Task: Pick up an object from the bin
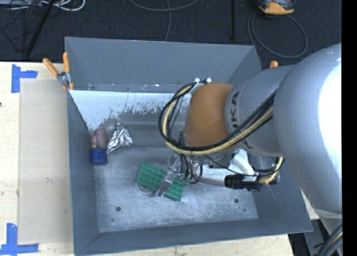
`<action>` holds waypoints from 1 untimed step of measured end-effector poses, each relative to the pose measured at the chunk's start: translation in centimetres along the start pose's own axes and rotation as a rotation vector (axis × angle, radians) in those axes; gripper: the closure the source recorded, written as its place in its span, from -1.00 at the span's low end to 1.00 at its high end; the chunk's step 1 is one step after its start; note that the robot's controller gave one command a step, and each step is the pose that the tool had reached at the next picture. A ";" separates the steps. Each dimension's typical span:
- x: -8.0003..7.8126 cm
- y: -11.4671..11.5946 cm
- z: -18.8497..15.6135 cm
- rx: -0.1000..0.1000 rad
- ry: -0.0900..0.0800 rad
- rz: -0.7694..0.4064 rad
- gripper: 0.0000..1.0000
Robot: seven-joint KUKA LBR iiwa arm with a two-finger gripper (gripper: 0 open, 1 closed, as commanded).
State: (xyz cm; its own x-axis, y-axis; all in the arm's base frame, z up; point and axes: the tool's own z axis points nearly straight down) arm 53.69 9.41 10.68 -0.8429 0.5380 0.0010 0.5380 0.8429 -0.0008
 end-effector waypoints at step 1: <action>1.0 0.7 3.5 -0.001 -0.001 0.189 -1.00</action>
Offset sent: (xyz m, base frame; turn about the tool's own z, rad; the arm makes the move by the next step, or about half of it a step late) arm -0.0056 0.0119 -0.0368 0.1888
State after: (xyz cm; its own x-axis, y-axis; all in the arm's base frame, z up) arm 53.26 10.52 7.22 -0.7269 0.6868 -0.0003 0.6868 0.7269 0.0005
